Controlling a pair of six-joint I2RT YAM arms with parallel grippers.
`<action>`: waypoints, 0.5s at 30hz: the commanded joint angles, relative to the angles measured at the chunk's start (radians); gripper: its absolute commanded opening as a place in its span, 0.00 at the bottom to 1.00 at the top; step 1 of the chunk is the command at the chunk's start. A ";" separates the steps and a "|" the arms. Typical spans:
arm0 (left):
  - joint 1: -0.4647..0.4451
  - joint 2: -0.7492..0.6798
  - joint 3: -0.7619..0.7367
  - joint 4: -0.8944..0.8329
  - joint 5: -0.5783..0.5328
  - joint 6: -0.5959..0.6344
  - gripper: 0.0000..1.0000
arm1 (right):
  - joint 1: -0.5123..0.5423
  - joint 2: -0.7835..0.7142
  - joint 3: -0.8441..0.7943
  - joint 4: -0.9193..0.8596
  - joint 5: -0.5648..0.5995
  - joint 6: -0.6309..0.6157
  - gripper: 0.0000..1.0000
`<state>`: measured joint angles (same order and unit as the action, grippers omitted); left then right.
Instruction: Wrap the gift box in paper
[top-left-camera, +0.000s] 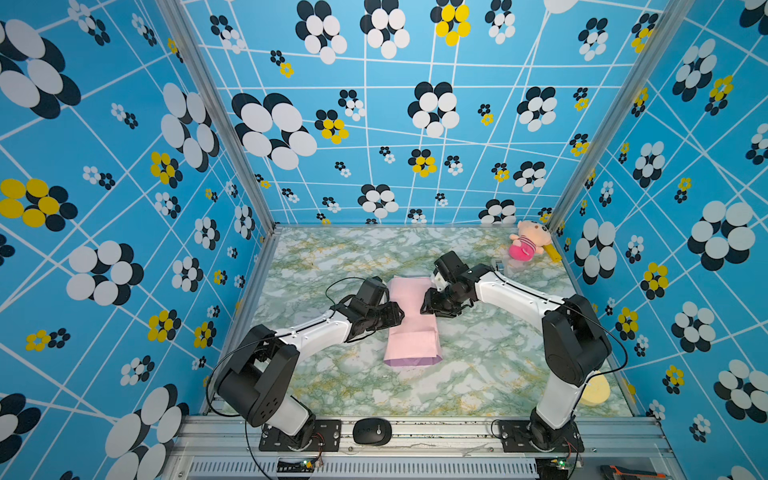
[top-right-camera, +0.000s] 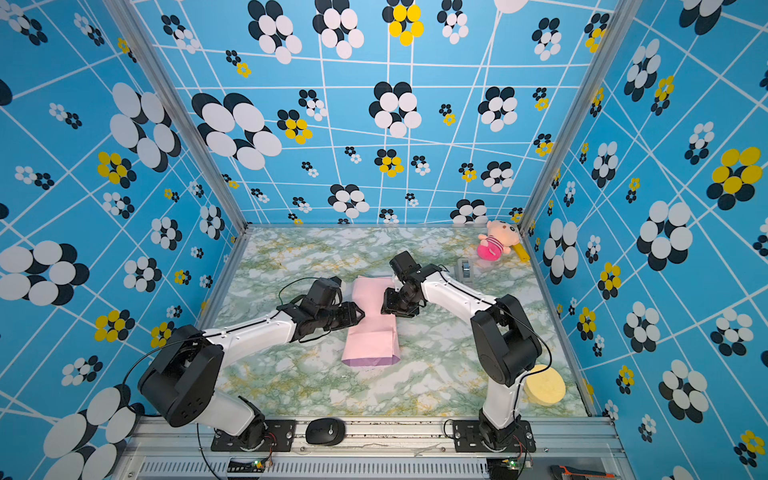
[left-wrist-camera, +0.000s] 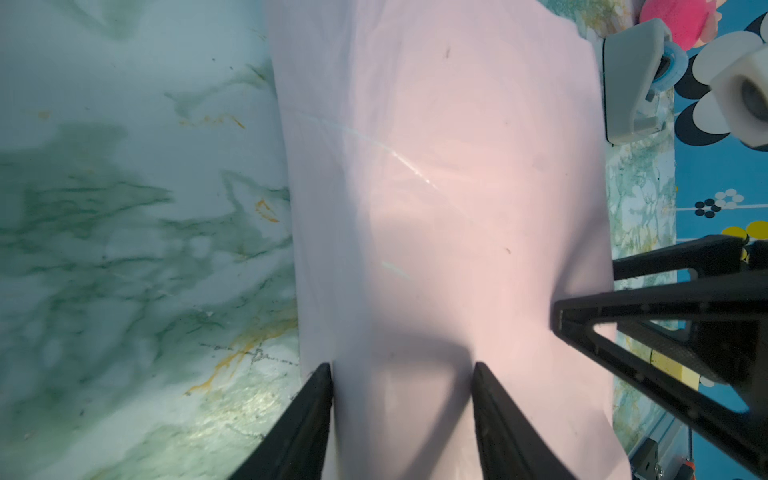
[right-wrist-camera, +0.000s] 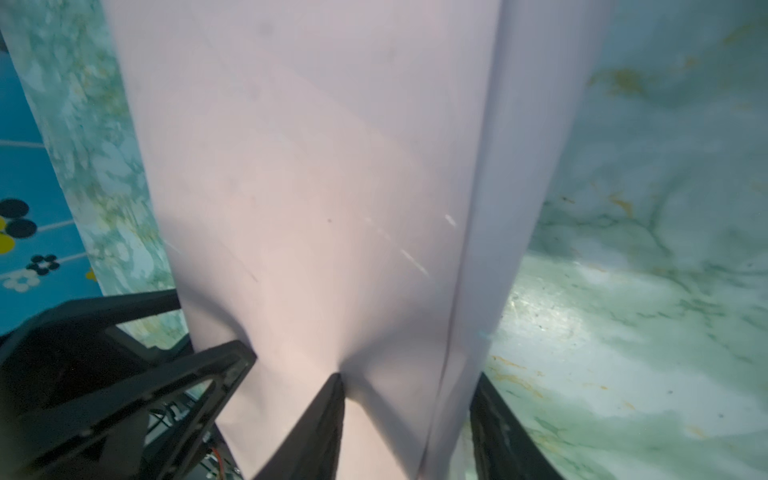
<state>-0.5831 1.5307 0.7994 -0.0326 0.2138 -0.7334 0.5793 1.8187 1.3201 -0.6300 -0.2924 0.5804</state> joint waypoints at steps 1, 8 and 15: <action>-0.009 0.025 -0.026 -0.045 -0.046 0.006 0.53 | -0.006 -0.045 0.021 -0.085 0.047 -0.015 0.60; -0.015 0.026 -0.032 -0.042 -0.057 0.000 0.53 | 0.007 -0.081 -0.035 -0.043 0.025 0.030 0.61; -0.018 0.015 -0.018 -0.050 -0.066 0.003 0.54 | 0.014 -0.017 -0.030 -0.019 0.034 0.012 0.41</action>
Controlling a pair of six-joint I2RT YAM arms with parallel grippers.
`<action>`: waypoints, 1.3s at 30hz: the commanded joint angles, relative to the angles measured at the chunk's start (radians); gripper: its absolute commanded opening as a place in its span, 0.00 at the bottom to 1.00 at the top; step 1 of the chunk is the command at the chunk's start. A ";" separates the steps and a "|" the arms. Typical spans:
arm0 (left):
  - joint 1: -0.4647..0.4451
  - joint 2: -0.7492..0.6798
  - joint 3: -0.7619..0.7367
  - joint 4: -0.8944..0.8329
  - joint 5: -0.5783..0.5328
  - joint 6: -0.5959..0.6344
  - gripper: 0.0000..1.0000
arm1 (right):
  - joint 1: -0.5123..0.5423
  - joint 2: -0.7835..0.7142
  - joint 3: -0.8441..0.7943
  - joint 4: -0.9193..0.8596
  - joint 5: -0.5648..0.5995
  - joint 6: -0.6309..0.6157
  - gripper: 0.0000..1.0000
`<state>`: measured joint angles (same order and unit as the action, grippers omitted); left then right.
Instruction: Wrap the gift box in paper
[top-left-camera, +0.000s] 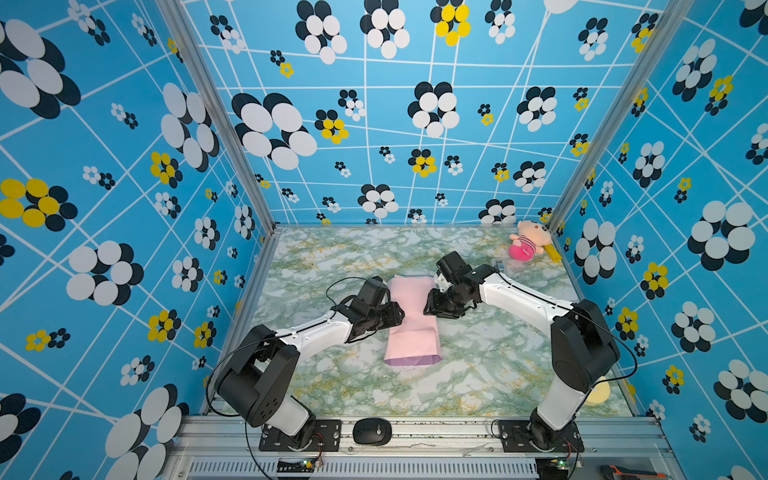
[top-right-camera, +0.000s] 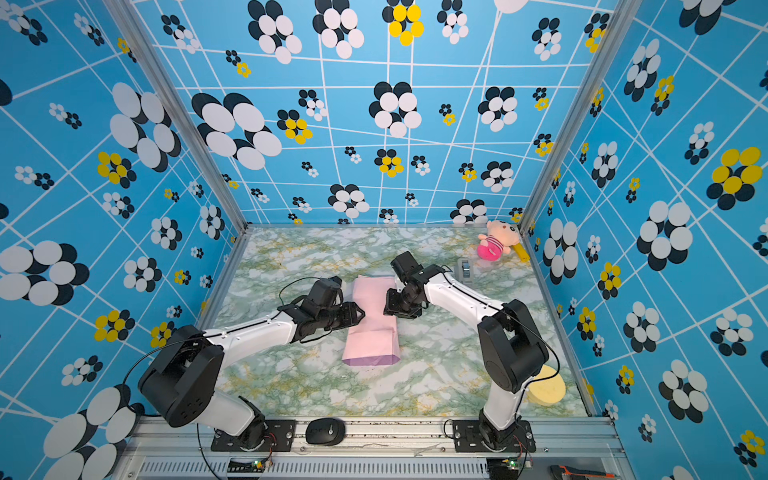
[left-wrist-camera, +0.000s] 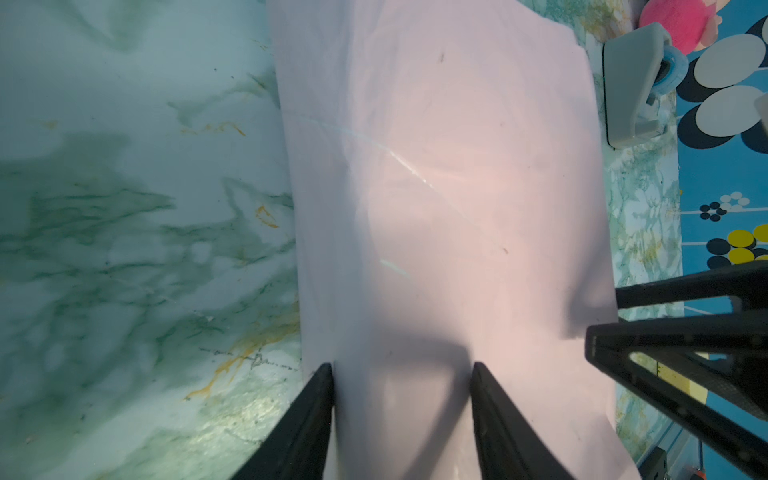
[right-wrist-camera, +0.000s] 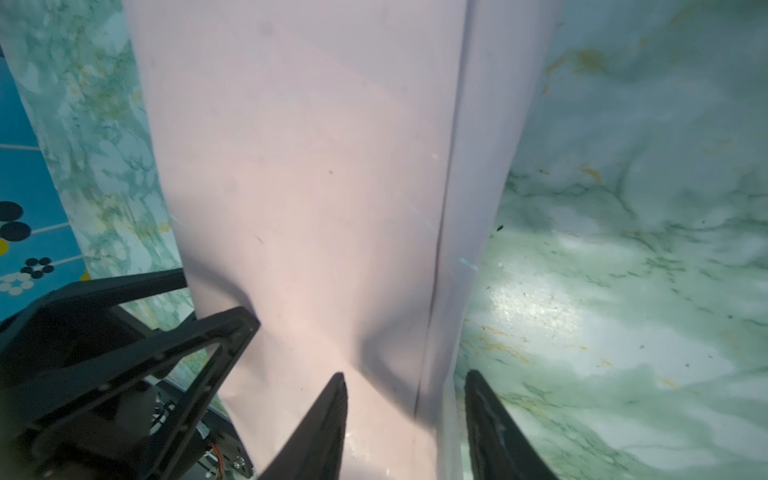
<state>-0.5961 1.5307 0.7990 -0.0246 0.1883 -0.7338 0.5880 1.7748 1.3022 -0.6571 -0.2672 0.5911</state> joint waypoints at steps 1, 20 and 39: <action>-0.006 0.007 -0.012 -0.064 -0.044 0.008 0.55 | 0.005 0.029 -0.012 0.010 0.011 0.000 0.38; -0.017 -0.009 0.141 0.041 0.139 0.079 0.24 | -0.004 0.008 -0.066 0.070 -0.009 0.026 0.27; -0.033 0.249 0.129 0.198 0.198 0.051 0.12 | -0.014 -0.008 -0.071 0.073 -0.013 0.026 0.30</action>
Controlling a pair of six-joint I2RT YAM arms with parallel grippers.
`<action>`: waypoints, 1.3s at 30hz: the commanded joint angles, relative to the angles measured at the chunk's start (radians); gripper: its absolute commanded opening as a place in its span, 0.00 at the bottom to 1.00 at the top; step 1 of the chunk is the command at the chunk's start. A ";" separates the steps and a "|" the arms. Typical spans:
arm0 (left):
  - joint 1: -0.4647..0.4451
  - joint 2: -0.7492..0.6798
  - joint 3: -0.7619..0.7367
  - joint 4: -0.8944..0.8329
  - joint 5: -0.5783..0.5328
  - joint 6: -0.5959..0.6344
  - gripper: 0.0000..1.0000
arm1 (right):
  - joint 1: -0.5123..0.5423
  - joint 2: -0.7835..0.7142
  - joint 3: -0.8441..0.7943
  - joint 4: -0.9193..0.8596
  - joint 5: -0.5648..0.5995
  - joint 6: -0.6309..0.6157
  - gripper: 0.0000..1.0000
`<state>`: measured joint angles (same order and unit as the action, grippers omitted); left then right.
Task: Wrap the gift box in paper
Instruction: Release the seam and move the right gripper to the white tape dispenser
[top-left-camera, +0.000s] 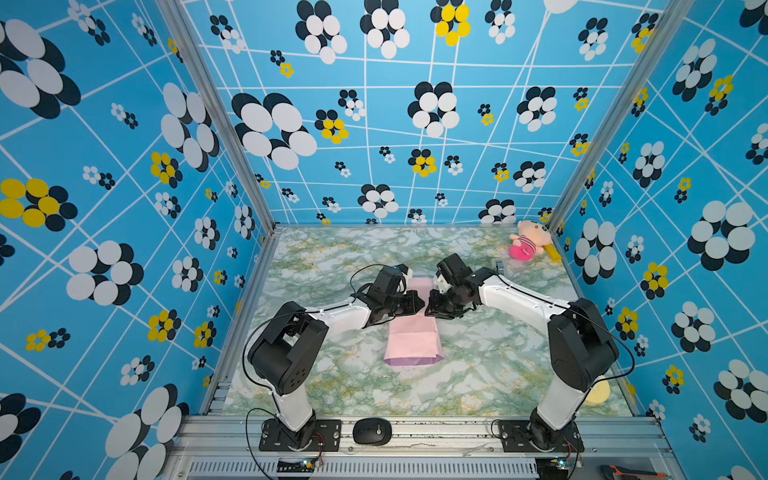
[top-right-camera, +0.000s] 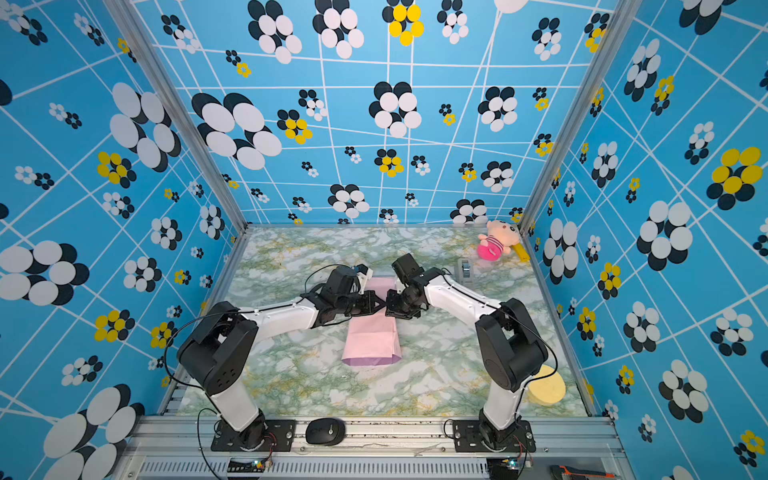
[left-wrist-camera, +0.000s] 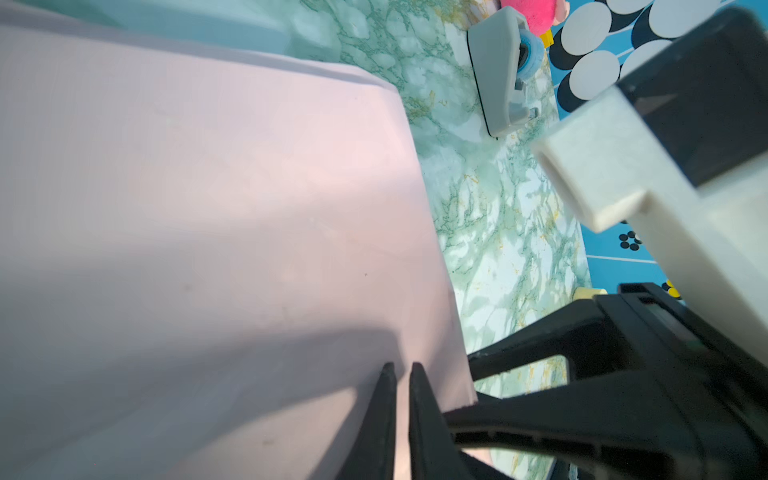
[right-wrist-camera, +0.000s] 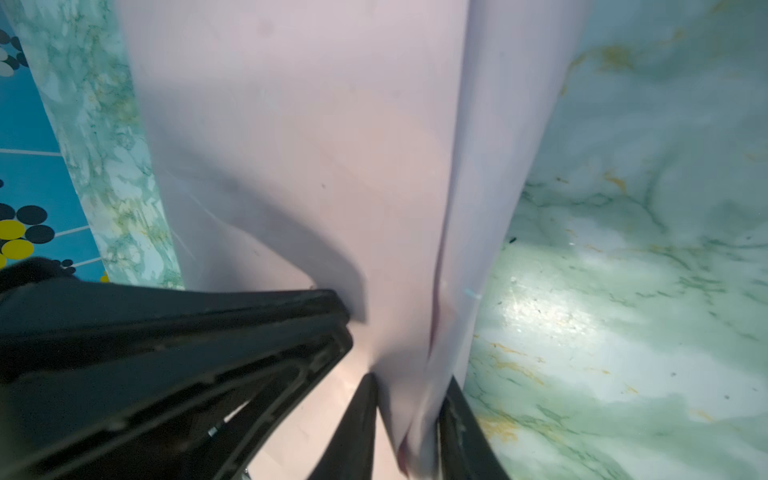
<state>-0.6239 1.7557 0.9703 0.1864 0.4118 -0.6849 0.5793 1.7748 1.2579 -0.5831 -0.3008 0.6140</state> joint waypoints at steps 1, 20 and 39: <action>-0.005 0.029 -0.055 -0.015 -0.030 0.002 0.12 | -0.006 -0.015 -0.022 -0.002 0.023 0.000 0.33; -0.008 0.036 -0.124 -0.006 -0.053 0.000 0.12 | -0.659 -0.352 -0.310 0.189 -0.288 -0.229 0.43; -0.007 0.054 -0.105 -0.018 -0.065 -0.008 0.13 | -0.895 0.094 -0.068 0.293 -0.528 -0.517 0.47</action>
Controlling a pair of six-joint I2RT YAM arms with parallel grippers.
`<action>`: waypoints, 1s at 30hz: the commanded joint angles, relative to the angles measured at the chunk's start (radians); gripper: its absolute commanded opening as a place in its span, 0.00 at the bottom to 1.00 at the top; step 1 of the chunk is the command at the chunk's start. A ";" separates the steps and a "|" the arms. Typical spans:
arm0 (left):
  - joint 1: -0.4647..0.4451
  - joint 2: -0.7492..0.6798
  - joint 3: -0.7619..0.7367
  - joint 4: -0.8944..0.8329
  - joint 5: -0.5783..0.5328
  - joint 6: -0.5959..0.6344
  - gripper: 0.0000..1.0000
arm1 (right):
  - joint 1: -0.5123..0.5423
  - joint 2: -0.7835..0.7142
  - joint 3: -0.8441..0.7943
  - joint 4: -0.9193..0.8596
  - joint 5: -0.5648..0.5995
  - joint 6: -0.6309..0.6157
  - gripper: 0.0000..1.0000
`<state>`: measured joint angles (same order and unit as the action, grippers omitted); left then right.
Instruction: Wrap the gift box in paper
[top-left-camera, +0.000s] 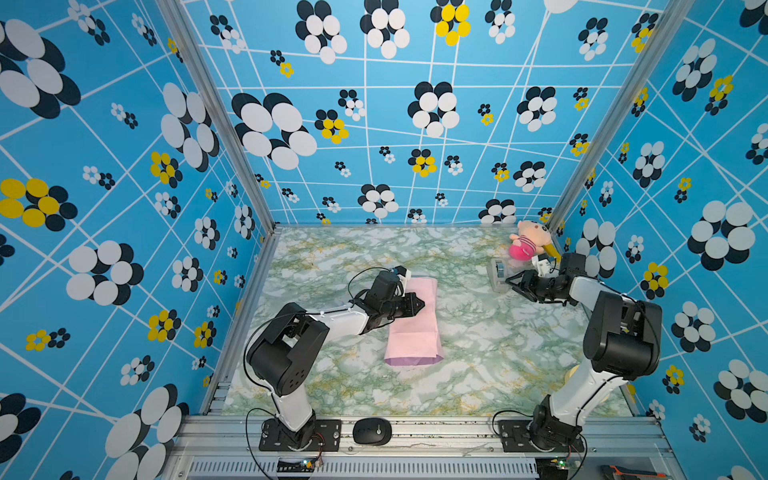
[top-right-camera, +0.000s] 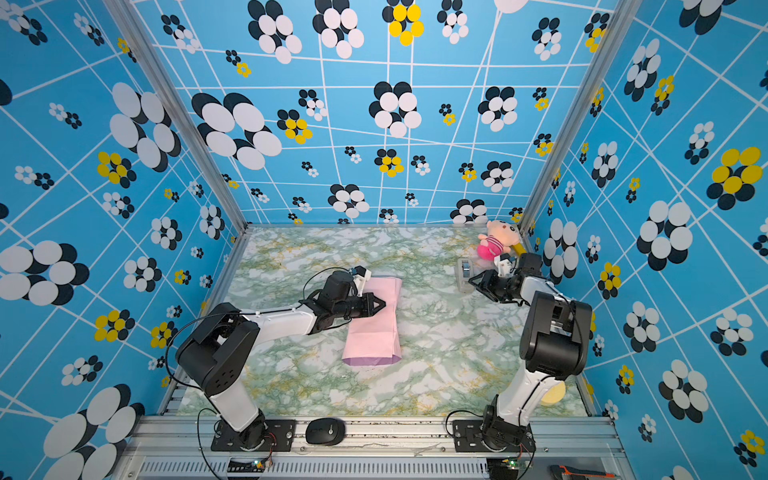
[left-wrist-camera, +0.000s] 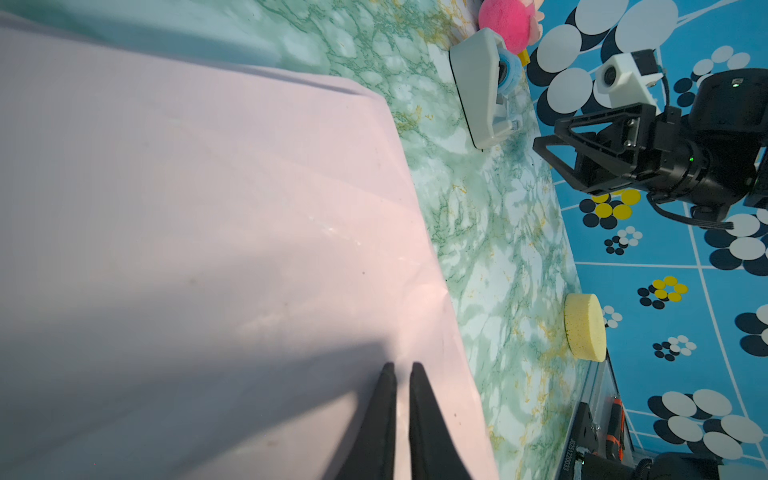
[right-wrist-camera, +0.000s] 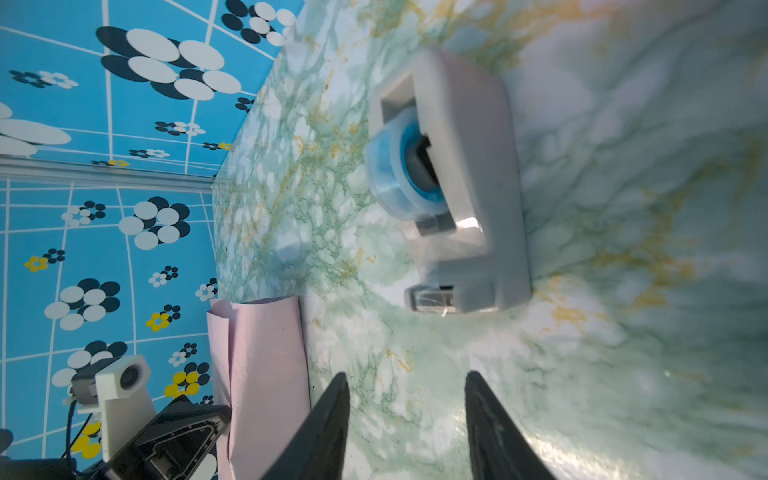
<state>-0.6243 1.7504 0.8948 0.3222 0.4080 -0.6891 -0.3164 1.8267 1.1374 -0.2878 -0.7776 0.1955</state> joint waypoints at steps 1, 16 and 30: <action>-0.006 0.062 -0.032 -0.151 -0.063 -0.005 0.13 | 0.002 0.064 0.071 -0.001 -0.060 -0.112 0.47; -0.005 0.077 -0.037 -0.144 -0.069 -0.020 0.13 | 0.002 0.259 0.264 -0.049 -0.165 -0.191 0.45; -0.005 0.081 -0.045 -0.139 -0.074 -0.026 0.13 | 0.005 0.297 0.317 -0.189 -0.166 -0.269 0.46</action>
<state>-0.6243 1.7542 0.8909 0.3378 0.4084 -0.7151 -0.3164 2.1056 1.4372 -0.4202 -0.9264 -0.0425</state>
